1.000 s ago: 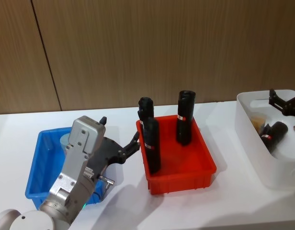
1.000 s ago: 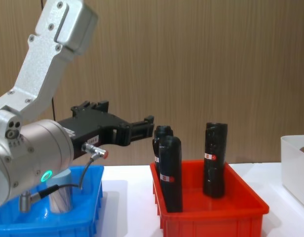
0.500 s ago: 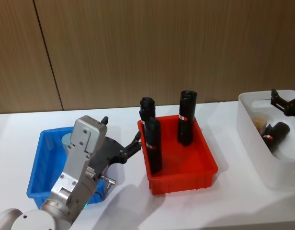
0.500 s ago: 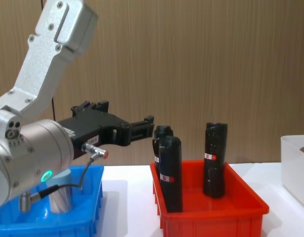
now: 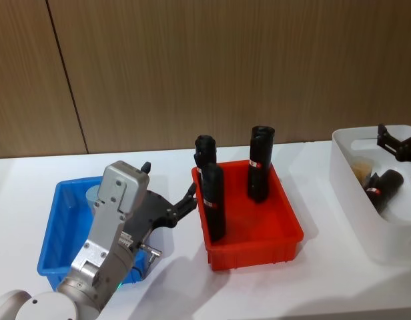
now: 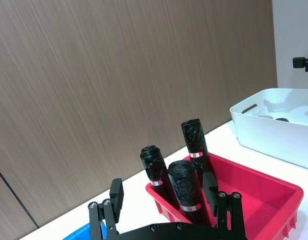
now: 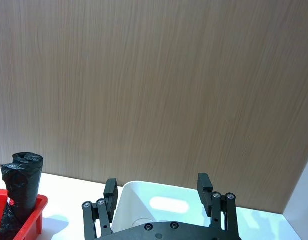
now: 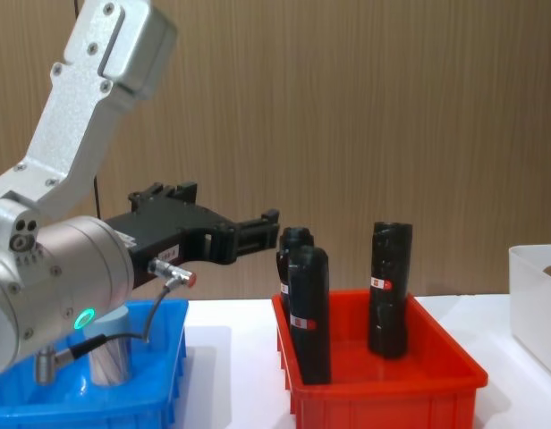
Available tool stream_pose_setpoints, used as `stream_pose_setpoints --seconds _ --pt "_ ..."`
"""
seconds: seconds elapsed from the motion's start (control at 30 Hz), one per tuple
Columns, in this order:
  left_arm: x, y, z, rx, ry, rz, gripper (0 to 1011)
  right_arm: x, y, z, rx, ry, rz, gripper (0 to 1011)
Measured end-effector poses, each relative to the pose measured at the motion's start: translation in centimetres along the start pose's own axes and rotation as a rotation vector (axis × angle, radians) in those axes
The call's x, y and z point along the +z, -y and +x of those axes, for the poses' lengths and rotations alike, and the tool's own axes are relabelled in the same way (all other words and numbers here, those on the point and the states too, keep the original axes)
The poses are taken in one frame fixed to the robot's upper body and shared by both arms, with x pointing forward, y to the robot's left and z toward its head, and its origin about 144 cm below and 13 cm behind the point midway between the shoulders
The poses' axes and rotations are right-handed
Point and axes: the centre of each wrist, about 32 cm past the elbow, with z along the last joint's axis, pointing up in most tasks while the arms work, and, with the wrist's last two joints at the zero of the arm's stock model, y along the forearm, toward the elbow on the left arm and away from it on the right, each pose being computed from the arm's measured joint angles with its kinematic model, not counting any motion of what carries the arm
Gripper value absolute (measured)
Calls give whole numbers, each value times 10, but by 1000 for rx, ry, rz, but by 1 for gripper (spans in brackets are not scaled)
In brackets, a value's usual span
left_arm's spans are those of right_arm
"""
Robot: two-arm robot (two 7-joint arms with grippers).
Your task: Pick the cotton swabs from the blue box and place them into the white box.
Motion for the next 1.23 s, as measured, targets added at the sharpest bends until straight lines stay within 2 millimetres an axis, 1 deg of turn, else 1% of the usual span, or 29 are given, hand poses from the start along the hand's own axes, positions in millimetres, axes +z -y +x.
stream_pose_setpoints --seconds 1.23 --pt "0 0 0 0 0 0 1004 0 0 0 0 0 0 1002"
